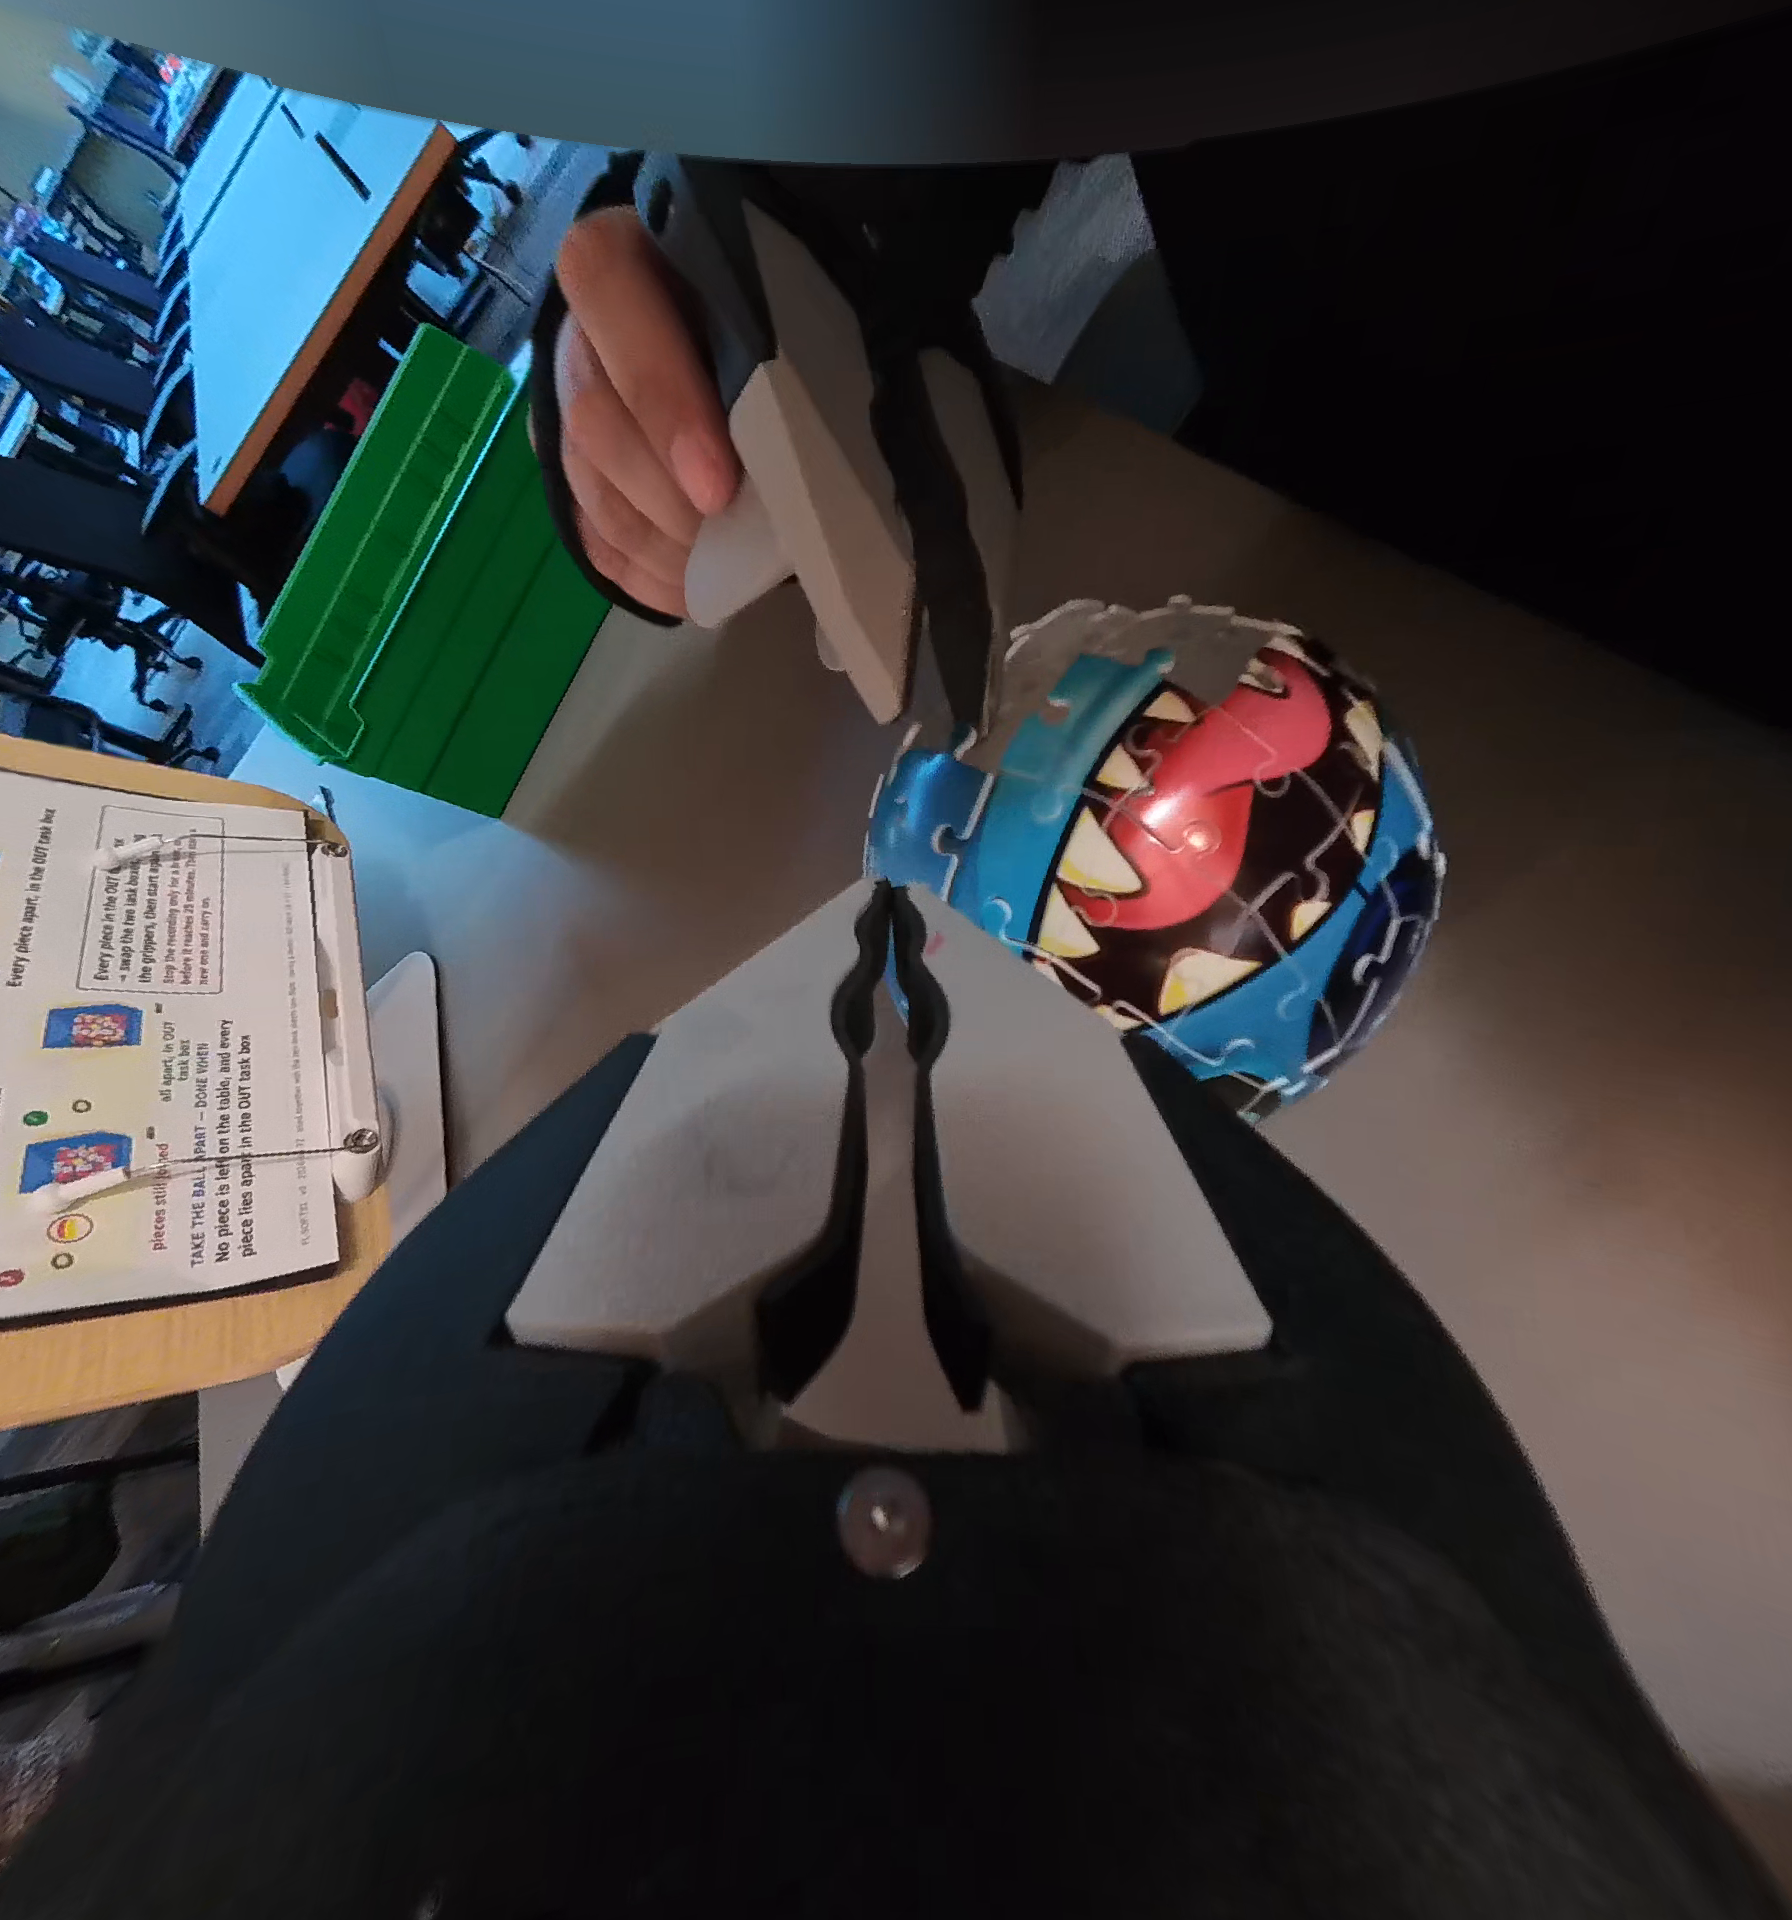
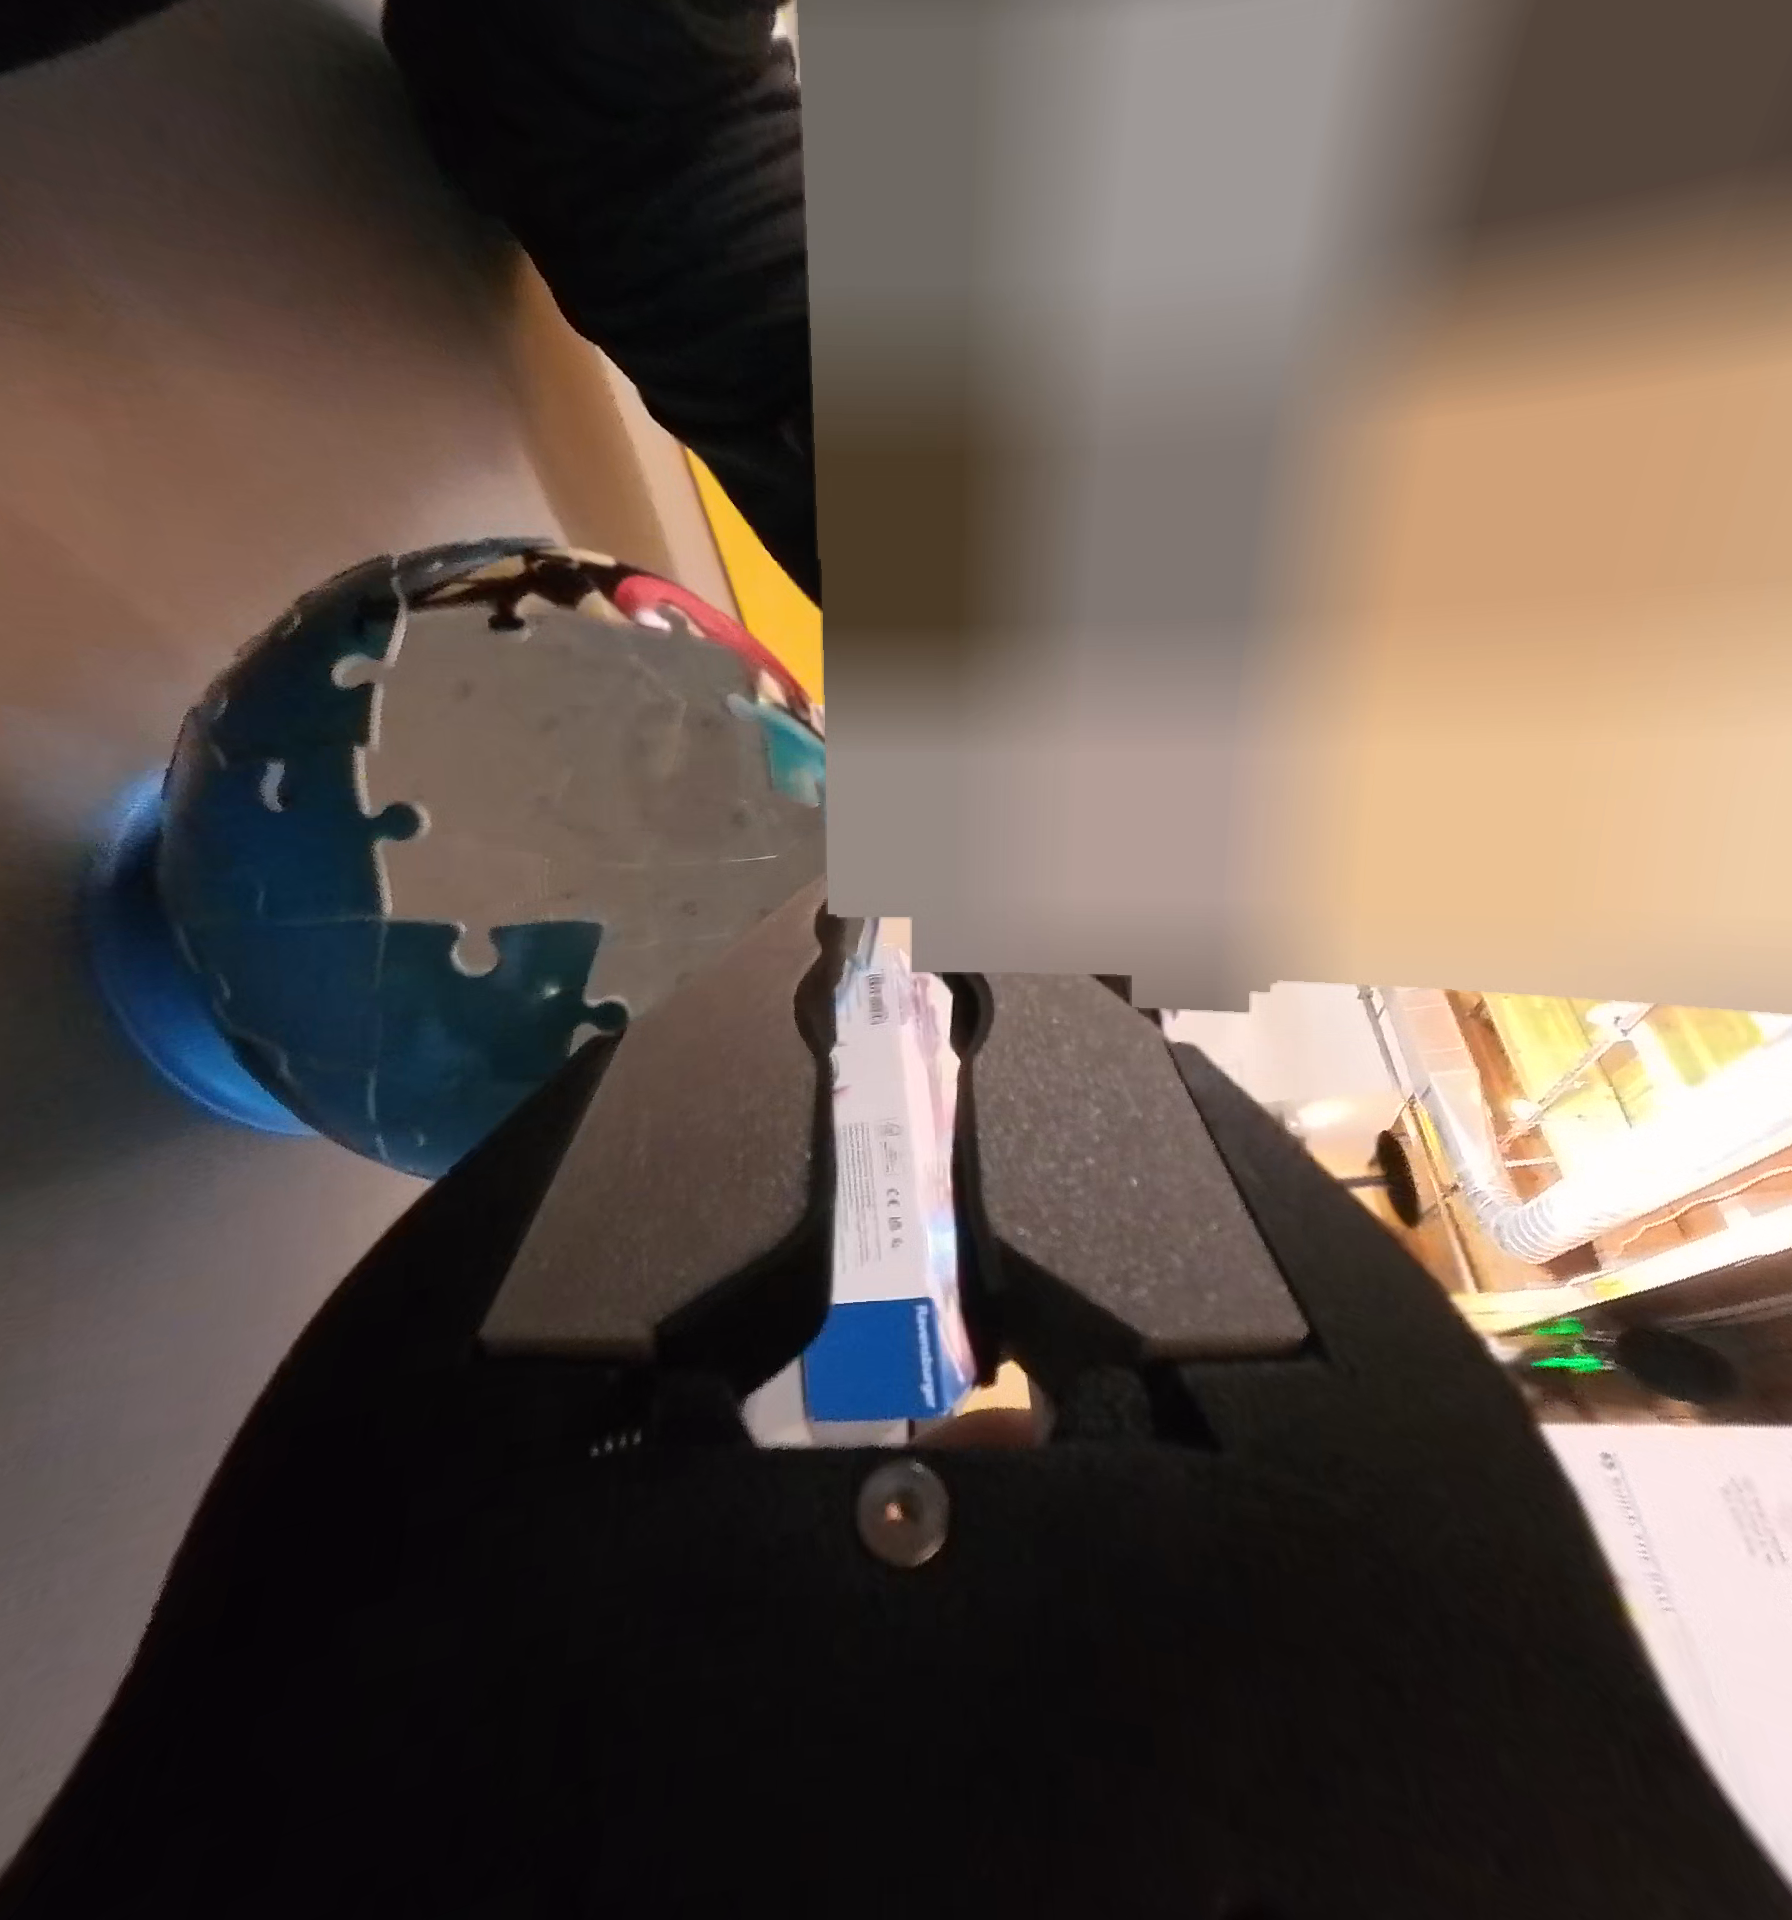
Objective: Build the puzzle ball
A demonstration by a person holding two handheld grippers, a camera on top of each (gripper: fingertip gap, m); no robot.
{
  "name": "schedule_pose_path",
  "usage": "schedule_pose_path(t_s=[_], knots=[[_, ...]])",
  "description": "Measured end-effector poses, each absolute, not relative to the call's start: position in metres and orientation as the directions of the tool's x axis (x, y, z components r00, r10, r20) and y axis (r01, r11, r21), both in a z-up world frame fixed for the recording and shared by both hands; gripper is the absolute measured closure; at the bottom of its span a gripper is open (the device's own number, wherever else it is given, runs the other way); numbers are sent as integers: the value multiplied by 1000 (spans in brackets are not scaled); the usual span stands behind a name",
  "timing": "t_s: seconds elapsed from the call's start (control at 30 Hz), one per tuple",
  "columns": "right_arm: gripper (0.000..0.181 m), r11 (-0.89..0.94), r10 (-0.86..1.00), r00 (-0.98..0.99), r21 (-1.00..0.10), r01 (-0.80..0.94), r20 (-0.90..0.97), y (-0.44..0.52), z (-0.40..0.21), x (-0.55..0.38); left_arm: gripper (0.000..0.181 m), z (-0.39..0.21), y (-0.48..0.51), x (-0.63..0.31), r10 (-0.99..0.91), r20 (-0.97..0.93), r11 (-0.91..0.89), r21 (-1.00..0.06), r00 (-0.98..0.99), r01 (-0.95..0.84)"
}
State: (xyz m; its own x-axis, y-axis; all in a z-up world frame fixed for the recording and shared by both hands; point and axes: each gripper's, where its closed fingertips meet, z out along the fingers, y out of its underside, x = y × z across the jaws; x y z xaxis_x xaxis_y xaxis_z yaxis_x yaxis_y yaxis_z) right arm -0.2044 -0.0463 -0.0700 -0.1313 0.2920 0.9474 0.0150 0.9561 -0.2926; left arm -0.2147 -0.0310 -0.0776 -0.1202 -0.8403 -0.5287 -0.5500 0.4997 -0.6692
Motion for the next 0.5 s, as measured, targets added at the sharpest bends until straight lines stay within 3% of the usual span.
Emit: schedule_pose_path(t_s=[0.2, 0.5], knots=[[159, 947, 319, -207, -302, 110, 925, -45, -82, -215, 181, -81, -35, -210, -843, -522, 502, -674, -130, -542], [179, 964, 250, -189, -226, 138, 950, -39, -82, -223, 181, -83, -36, -211, -857, -498, 487, -696, -133, -529]])
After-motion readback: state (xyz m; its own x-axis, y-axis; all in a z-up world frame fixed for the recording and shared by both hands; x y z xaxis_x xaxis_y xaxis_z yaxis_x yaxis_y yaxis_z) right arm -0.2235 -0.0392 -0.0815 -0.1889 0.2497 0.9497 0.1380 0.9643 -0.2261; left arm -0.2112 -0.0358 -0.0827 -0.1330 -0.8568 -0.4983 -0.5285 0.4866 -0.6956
